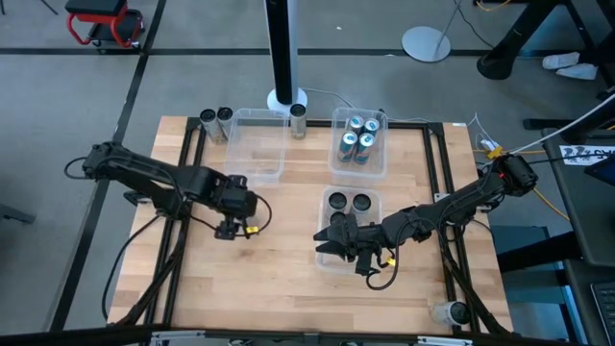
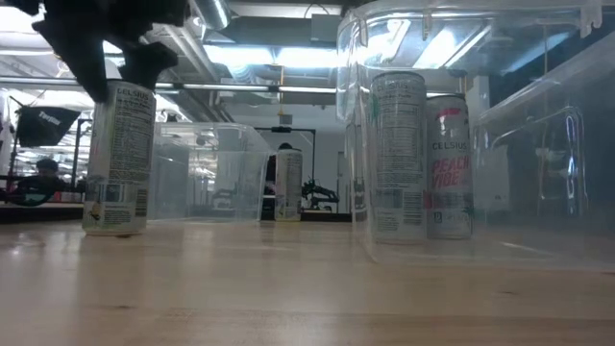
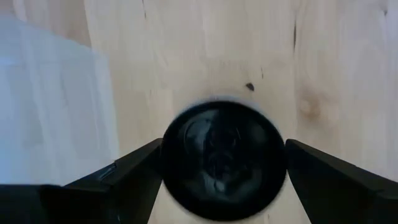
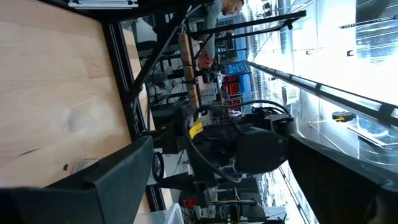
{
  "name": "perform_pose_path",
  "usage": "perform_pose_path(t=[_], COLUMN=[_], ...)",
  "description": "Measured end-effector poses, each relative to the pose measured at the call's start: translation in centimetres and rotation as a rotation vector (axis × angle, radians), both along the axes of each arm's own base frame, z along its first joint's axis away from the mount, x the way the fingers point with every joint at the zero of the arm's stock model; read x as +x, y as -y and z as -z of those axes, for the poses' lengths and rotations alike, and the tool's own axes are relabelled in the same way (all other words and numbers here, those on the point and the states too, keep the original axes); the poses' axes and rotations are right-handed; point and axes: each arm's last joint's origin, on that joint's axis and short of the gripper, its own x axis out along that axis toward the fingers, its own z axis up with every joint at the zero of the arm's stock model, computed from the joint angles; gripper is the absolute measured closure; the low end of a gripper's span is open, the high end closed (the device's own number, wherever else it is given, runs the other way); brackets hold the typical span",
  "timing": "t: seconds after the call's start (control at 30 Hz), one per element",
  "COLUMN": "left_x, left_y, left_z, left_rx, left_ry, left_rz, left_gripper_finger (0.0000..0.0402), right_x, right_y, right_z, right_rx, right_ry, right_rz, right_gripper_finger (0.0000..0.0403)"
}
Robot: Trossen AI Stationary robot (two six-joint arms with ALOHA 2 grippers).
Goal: Sort soda cans
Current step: Put the white yellow soda can into the top left transparent bin
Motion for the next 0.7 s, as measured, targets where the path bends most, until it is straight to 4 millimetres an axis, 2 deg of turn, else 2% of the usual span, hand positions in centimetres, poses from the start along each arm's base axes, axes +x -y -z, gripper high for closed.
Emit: perform_pose_path(t=[0.17, 0.3, 0.47, 0.57, 0.7], left_x=[-0.1, -0.1, 0.0, 0.2, 0.3], left_y=[0.0, 0.0, 0.1, 0.1, 0.0], left_z=[0.5, 0.4, 0.0, -0.9, -3.7], left_rx=[-0.014, -0.035, -0.057, -0.064, -0.033], left_ry=[-0.006, -0.003, 0.006, 0.030, 0.079], left_rz=[-0.051, -0.085, -0.110, -0.138, -0.168], left_gripper_finger=[0.0097, 0.0151, 0.0156, 0.0156, 0.0156], right_x=[0.0, 0.0, 0.0, 0.0, 0.0], right_y=[0.0, 0.0, 0.0, 0.0, 0.0], right_z=[0.0, 0.0, 0.0, 0.0, 0.0], right_rx=[0.000, 0.000, 0.001, 0.002, 0.000], right_ry=[0.000, 0.000, 0.004, 0.004, 0.001], right_rz=[0.000, 0.000, 0.000, 0.000, 0.000], right_gripper_finger=[0.0038, 0.0038, 0.0038, 0.0038, 0.0038])
